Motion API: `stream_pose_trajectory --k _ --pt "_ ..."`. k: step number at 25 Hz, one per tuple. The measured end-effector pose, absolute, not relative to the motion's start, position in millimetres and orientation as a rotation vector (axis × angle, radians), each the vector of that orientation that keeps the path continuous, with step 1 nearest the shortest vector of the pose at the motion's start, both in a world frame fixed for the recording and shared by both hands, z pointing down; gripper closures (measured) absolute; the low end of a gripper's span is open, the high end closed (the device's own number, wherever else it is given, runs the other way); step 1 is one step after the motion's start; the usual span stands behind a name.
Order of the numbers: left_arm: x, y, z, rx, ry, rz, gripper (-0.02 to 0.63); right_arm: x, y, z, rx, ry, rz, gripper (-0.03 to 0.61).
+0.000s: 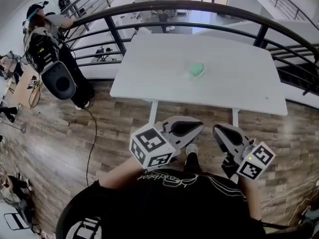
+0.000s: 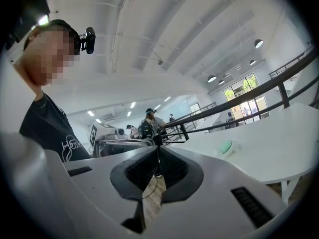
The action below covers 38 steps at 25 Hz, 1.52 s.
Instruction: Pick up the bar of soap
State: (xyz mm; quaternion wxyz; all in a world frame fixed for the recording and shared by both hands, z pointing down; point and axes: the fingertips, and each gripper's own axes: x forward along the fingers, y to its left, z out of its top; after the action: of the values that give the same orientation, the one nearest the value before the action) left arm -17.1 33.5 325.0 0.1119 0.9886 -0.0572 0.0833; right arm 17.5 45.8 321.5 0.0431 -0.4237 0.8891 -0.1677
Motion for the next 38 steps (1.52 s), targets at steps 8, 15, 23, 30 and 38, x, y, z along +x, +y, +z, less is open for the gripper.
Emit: stream_pose_trajectory --k 8,15,23,30,38 --pt "34.4 -45.6 337.2 2.853 -0.194 0.297 0.606 70.1 -37.6 330.1 -1.261 2.722 -0.580 0.561" --pt "75.6 -127.5 365.0 2.794 -0.261 0.347 0.606 114.4 -119.4 351.4 -1.212 2.732 -0.643 0.561" --pt "111.0 -197.4 381.8 2.762 -0.302 0.381 0.606 146.1 -192.4 362.2 -1.162 2.763 -0.688 0.561" --pt "126.3 -237.9 384.9 2.758 -0.336 0.366 0.606 157.9 -231.3 367.2 -1.120 2.799 -0.694 0.561" --pt "134.8 -256.3 393.1 2.740 -0.341 0.379 0.606 164.8 -254.8 369.1 -1.097 2.826 -0.713 0.561"
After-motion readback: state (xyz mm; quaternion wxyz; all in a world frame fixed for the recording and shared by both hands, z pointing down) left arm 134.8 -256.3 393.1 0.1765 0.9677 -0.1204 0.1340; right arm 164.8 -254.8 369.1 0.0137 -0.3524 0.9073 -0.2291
